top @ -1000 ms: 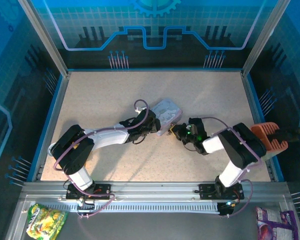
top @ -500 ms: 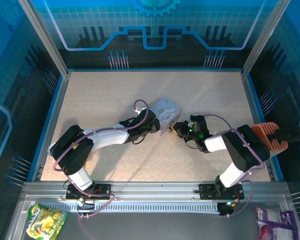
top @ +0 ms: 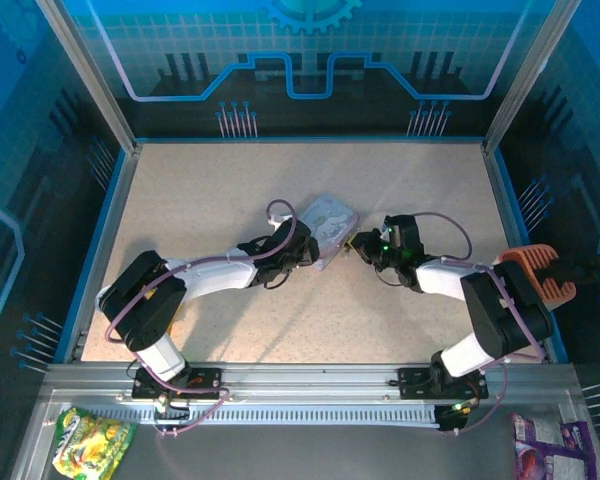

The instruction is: Unlock a padlock with a key

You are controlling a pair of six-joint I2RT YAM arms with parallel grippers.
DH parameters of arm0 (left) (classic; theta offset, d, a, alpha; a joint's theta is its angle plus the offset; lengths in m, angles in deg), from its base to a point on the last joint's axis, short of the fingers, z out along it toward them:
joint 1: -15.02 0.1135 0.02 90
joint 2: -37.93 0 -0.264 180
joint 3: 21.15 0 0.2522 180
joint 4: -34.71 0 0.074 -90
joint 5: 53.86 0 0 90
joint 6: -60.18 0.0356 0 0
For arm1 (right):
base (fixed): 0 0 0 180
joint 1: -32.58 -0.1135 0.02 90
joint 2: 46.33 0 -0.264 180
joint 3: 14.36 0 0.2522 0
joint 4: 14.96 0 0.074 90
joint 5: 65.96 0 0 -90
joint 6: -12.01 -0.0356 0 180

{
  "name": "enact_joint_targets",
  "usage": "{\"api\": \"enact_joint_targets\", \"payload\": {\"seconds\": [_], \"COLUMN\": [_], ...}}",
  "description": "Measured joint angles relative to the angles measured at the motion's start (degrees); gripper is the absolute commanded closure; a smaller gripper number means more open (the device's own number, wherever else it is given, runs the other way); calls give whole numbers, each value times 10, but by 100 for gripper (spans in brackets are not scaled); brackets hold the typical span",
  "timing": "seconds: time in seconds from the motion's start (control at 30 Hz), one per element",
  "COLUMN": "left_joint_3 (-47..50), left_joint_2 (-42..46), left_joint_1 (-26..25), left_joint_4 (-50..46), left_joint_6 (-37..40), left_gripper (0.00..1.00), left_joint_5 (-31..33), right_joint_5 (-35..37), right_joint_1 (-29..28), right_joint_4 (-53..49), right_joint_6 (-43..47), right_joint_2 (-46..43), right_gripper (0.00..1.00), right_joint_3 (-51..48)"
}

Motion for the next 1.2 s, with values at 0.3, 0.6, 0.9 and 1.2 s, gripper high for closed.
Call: {"api": "enact_joint_targets", "payload": {"seconds": [0.3, 0.6, 0.9, 1.2], "left_joint_3": [5, 31, 221, 333], "left_joint_2": [18, 124, 363, 621], "left_joint_1": [6, 45, 45, 45], "left_joint_4": [-25, -65, -28, -64], "left_joint_6": [33, 136, 201, 202], "left_gripper": [34, 14, 14, 4], "left_joint_5": [-12, -39, -26, 41], "right_joint_5": [8, 9, 8, -16], "right_joint_1": [-2, -6, -12, -30], "right_joint_4": [-114, -282, -414, -446], "right_joint_6": [133, 330, 433, 443], "right_joint_2": [-63, -175, -244, -242], "right_gripper": [89, 90, 90, 91], "right_joint_3": [-8, 19, 19, 5]}}
